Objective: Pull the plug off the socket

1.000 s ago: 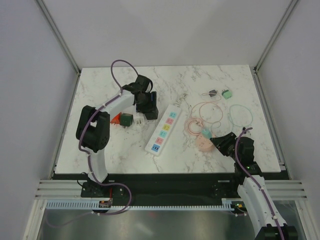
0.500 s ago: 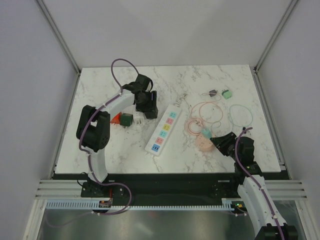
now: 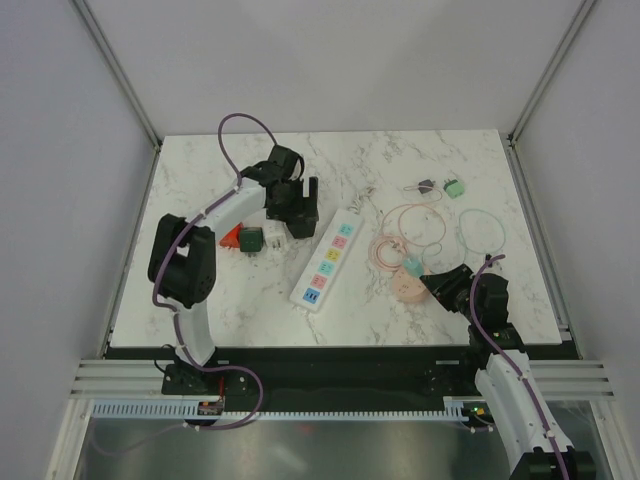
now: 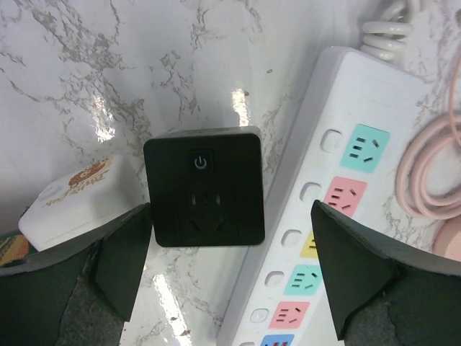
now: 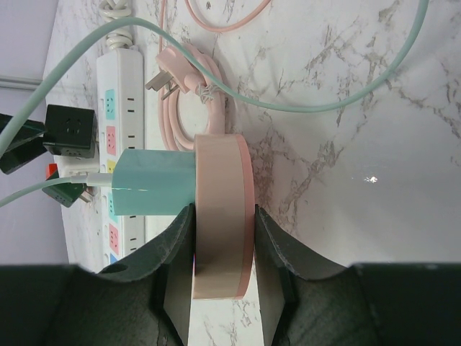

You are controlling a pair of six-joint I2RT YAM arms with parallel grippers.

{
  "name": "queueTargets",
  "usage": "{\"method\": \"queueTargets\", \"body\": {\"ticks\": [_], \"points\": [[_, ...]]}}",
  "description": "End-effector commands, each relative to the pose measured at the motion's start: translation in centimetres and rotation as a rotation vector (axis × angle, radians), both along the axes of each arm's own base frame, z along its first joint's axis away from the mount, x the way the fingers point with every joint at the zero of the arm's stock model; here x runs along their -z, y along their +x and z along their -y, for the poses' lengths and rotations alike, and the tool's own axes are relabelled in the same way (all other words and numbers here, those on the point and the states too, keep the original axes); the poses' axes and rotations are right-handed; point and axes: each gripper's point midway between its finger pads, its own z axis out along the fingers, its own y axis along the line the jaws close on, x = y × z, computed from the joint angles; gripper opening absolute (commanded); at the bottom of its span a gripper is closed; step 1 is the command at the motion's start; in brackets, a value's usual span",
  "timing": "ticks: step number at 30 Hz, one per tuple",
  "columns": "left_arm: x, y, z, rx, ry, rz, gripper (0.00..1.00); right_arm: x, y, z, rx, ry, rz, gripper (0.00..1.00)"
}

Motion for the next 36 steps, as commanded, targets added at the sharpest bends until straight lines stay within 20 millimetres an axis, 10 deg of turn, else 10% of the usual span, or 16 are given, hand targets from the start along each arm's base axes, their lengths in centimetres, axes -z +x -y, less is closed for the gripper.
{"method": "queueTargets", "body": {"ticks": [1, 14, 27, 36], "points": [[-6.3, 0.5, 1.2, 0.049, -0.032, 0.17, 0.97, 4.1, -2.1, 1.2, 0.013, -0.088, -0.14, 0.0], [-11.5, -3.5, 4.4, 0.16, -0.118, 0.27, 0.98, 4.2, -2.1, 1.3, 0.019, -0.093, -0.148, 0.0], [-8.9, -13.5, 15.7, 0.484, -0.377, 0.288, 0.97, 4.3, -2.0, 1.3, 0.019, -0.093, -0.154, 0.0], [-6.1, -13.5, 19.7, 0.522, -0.363, 0.268, 0.97, 4.2, -2.2, 1.0, 0.004, -0.082, -0.149, 0.0]]}}
